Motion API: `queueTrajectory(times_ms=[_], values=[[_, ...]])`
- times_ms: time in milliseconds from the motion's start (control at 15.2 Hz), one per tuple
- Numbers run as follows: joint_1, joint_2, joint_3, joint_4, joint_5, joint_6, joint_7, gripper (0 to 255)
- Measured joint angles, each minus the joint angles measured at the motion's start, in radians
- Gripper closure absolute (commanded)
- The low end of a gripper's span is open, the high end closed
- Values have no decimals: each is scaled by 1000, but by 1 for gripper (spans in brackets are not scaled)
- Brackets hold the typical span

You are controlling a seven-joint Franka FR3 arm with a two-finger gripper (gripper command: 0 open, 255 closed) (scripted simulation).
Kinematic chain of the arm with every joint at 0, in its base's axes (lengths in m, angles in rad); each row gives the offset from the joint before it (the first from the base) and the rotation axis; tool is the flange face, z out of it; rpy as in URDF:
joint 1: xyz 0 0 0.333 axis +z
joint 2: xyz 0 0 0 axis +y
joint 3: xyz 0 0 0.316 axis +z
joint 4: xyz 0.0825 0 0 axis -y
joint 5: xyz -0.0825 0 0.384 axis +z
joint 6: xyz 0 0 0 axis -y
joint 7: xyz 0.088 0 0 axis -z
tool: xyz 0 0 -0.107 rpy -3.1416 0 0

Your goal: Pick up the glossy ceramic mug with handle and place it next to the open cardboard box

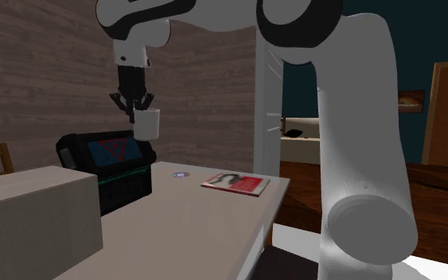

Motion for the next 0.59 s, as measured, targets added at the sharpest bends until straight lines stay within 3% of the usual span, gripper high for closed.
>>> queueTrajectory(times_ms=[594], values=[[8,-18,7,-131,-5,110,29,255]])
